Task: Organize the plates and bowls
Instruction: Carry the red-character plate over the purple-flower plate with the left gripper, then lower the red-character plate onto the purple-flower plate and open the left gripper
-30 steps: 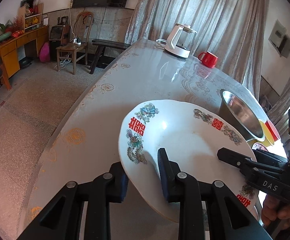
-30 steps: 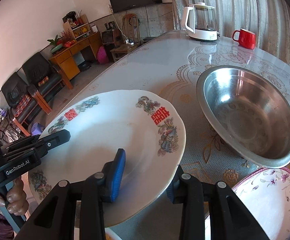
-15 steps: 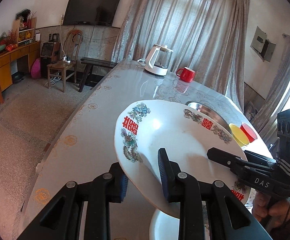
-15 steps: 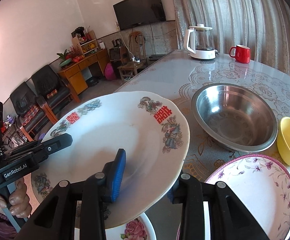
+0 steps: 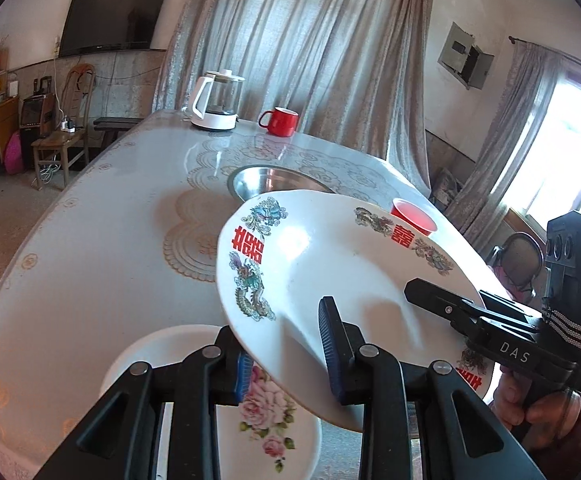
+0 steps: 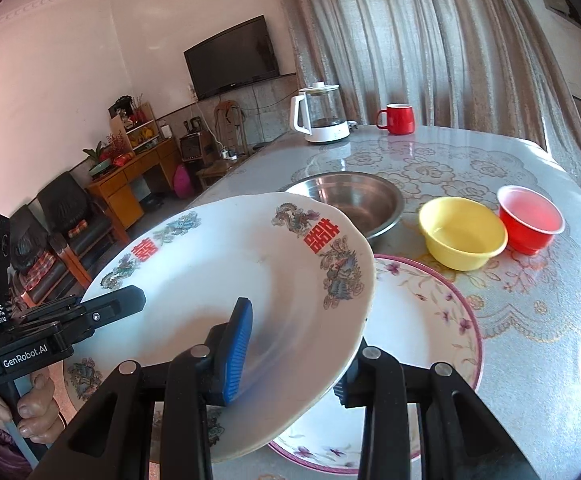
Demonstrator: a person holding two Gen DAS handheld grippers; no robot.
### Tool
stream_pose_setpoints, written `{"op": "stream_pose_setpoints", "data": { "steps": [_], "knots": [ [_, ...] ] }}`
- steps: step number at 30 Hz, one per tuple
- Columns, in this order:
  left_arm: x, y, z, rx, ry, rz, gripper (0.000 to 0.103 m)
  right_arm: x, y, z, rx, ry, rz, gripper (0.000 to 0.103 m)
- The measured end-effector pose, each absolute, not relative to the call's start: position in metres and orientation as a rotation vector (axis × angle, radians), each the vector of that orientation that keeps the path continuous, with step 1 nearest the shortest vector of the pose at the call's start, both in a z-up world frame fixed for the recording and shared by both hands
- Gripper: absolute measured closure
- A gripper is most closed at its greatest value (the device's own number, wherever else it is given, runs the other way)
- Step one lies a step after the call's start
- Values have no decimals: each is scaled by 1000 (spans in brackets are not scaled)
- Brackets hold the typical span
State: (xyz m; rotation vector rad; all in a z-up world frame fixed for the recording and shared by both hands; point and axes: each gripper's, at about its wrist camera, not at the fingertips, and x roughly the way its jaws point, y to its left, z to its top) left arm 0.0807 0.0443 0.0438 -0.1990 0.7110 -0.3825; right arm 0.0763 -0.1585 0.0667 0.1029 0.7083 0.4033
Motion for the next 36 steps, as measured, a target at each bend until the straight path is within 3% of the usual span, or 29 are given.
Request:
{"op": "stream_pose_setpoints", "data": {
  "steps": [10,36],
  "knots": [
    [87,-12,21,-157,826,-431,72,61,-218,41,177,764,299,69],
    [123,-20,-9,-119,920,-342,71,92,-232,8,123,833,198,67]
  ]
}}
